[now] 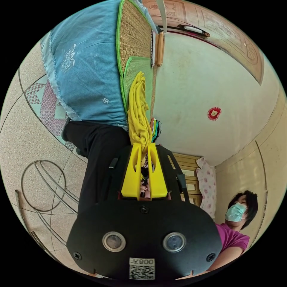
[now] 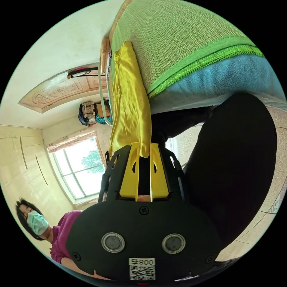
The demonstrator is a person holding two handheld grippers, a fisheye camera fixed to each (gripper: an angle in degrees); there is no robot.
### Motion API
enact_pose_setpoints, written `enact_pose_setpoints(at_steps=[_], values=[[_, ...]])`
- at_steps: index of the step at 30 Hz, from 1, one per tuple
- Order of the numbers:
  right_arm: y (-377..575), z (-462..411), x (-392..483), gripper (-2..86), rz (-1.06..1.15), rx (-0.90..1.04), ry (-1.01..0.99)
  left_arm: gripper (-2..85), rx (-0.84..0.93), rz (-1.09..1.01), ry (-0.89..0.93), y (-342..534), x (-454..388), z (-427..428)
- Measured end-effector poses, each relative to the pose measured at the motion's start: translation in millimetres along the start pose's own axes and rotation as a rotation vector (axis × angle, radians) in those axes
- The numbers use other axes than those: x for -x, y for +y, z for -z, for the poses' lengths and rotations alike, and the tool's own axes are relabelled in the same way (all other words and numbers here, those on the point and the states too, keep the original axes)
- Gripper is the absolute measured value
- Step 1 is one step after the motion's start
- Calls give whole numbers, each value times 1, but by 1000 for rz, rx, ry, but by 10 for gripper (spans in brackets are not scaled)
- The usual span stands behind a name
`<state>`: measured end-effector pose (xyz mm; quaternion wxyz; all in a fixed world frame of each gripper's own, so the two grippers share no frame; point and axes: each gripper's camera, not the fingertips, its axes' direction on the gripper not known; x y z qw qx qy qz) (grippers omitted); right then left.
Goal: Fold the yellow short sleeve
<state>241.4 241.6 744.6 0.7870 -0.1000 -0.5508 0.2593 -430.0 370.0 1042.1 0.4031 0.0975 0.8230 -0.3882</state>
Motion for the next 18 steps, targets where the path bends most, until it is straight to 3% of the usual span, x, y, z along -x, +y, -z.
enact_pose_setpoints(at_steps=[5,18], values=[[12,0,5,28,23,10,0,35,1,-11,4,17,-5,-4],[109,64,53,19,282,-141,-277,35,46,-169,157,68,-66,-29]])
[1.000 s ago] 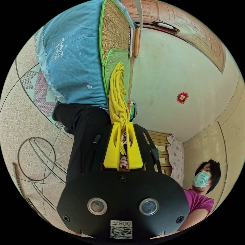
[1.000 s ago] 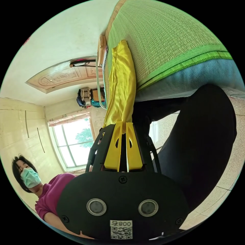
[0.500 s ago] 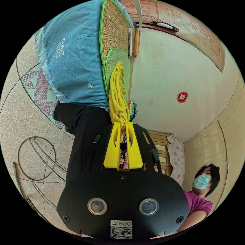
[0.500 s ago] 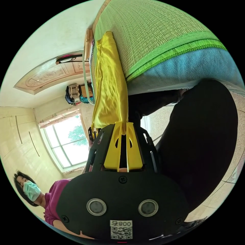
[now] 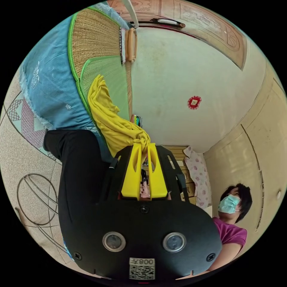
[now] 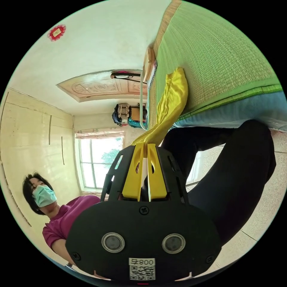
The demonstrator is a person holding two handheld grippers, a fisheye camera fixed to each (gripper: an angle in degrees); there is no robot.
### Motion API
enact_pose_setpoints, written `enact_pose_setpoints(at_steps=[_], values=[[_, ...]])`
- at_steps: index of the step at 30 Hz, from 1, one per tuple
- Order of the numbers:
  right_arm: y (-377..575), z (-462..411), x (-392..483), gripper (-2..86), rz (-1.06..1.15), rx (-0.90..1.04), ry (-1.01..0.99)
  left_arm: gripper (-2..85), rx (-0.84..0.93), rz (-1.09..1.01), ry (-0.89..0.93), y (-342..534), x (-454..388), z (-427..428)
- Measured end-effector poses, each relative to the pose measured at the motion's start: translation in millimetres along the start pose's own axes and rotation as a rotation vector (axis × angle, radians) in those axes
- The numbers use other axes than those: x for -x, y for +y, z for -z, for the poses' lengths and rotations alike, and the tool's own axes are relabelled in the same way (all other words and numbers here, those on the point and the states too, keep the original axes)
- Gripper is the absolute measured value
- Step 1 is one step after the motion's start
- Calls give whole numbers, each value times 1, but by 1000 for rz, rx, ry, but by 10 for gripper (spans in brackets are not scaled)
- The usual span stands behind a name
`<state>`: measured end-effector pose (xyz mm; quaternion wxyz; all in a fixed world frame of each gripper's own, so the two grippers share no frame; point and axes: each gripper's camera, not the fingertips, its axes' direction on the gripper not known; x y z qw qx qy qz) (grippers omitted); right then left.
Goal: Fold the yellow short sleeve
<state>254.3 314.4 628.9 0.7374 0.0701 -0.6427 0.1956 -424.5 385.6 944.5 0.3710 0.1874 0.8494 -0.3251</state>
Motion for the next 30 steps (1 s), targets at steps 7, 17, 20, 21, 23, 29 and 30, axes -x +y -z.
enact_pose_setpoints(at_steps=[7,17,20,21,23,29,30], values=[[37,25,73,18,182,-56,-40,33,23,-108,112,18,-43,-33],[107,65,129,17,301,-160,-115,32,105,-175,217,43,-88,-103],[129,80,144,17,326,-194,-122,31,141,-189,246,50,-98,-128],[137,86,150,17,339,-206,-125,31,153,-193,255,53,-102,-138],[148,93,159,17,358,-224,-127,30,176,-194,266,56,-107,-154],[183,113,182,16,396,-291,-155,29,240,-189,254,61,-118,-205],[188,116,186,16,398,-300,-159,29,250,-186,254,61,-120,-216]])
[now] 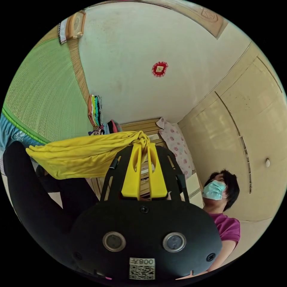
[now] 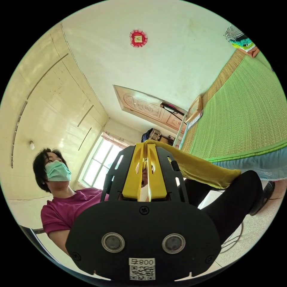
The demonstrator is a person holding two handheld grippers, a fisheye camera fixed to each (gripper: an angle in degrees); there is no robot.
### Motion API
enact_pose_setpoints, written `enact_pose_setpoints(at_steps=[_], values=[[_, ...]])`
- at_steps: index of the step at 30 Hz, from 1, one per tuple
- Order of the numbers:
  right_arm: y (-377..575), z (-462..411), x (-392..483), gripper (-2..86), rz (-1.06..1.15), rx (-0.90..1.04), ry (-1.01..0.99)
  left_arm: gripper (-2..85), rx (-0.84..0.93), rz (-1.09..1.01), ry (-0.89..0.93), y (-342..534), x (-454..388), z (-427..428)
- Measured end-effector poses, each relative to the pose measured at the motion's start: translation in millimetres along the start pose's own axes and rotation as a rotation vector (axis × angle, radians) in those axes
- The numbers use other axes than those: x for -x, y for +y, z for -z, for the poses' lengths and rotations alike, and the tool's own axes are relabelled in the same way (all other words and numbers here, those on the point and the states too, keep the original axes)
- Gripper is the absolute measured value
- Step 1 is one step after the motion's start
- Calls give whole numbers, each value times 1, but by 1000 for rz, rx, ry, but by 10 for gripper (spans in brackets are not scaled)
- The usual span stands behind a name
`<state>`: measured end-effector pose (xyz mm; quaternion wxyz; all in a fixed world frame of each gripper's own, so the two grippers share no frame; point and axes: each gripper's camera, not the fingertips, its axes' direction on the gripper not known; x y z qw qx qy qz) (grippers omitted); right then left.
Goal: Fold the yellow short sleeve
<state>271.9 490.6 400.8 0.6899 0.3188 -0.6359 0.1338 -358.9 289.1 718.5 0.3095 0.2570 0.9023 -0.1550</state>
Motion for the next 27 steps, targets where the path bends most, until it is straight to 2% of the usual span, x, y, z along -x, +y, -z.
enact_pose_setpoints(at_steps=[13,27], values=[[-5,26,52,17,10,-75,-9,33,58,27,-12,-47,15,-118],[-57,27,119,18,10,-121,37,29,129,78,21,-142,52,-258]])
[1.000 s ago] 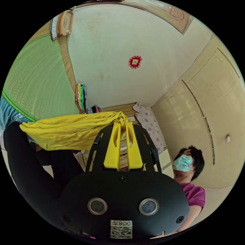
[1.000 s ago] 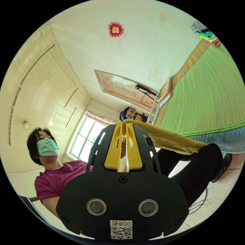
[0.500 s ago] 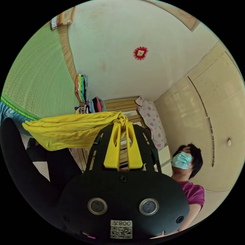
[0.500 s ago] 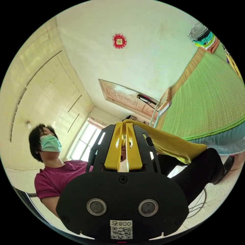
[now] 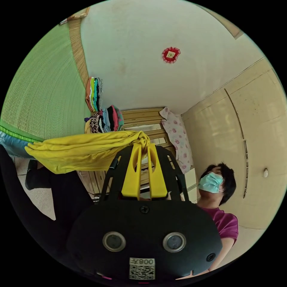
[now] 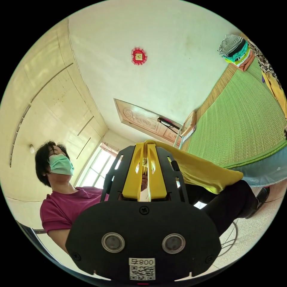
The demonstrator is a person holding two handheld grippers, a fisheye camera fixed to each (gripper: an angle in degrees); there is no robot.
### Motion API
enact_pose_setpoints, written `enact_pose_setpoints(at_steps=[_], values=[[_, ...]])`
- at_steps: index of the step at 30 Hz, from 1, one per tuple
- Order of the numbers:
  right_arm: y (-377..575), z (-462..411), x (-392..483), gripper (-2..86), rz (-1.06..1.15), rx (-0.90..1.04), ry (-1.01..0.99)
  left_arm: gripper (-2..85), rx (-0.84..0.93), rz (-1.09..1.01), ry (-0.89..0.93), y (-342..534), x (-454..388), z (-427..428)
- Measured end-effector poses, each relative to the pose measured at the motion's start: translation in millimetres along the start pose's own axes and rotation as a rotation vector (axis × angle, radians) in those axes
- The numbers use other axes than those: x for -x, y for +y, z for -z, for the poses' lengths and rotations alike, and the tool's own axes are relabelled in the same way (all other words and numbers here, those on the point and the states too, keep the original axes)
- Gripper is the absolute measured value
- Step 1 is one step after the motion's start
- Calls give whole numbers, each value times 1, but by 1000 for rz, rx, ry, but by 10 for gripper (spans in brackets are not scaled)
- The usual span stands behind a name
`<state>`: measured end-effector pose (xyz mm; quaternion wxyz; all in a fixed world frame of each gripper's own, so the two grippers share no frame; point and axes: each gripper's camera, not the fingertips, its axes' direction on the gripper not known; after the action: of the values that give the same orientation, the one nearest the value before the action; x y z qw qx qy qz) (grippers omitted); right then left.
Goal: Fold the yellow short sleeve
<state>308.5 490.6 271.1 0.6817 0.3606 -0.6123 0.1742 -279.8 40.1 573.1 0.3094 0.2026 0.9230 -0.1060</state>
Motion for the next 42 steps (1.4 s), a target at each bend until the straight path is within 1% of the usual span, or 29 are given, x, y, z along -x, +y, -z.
enact_pose_setpoints(at_steps=[4,8,10,14,16,17,18,19,20,21,22,23,24,25,26,28,30,31,32,34,37,38,40,41,42], values=[[-33,-10,11,18,-17,-3,25,28,-2,25,8,-42,16,-33],[-75,-19,8,18,-46,-3,48,28,12,49,-20,-107,38,-76],[-115,-26,2,18,-60,-1,76,29,23,55,-30,-141,50,-98],[-197,-40,-13,18,-69,16,141,29,46,43,-36,-238,84,-155],[-265,-53,-27,18,-61,33,182,29,53,30,-36,-287,101,-182],[-284,-57,-30,17,-57,35,187,29,48,20,-28,-322,112,-201],[-324,-64,-38,17,-48,37,193,30,41,10,-15,-357,122,-221],[-367,-72,-45,17,-42,35,204,30,36,4,-10,-375,126,-231],[-389,-76,-47,17,-35,37,209,31,28,-19,-6,-412,131,-253],[-436,-84,-49,17,-14,42,229,31,23,-49,-10,-448,132,-277],[-485,-93,-49,17,0,42,255,31,20,-59,-12,-466,132,-289],[-510,-96,-47,17,6,38,264,32,14,-81,-15,-501,130,-314],[-557,-103,-42,17,23,25,275,31,12,-123,-23,-536,124,-341],[-605,-107,-34,17,36,1,276,32,17,-143,-29,-552,121,-355],[-628,-108,-30,17,42,-10,272,32,25,-179,-44,-584,113,-382],[-714,-108,-7,17,72,-51,271,32,50,-245,-72,-627,100,-424],[-770,-103,16,18,109,-65,286,32,79,-342,-98,-675,87,-477],[-801,-96,31,18,132,-74,306,32,91,-365,-101,-686,86,-490],[-814,-92,38,18,147,-74,322,32,109,-401,-110,-705,87,-516],[-851,-71,54,18,172,-73,421,32,131,-408,-120,-728,100,-551],[-865,-29,39,19,133,-69,541,32,202,-380,-148,-752,147,-603],[-864,-19,31,19,112,-71,559,32,237,-336,-160,-756,175,-621],[-847,24,-16,19,-21,-93,604,32,284,-250,-220,-758,221,-644],[-842,34,-29,19,-60,-99,613,32,320,-181,-277,-757,253,-657],[-828,54,-56,18,-148,-112,632,31,364,-111,-335,-756,283,-666]])
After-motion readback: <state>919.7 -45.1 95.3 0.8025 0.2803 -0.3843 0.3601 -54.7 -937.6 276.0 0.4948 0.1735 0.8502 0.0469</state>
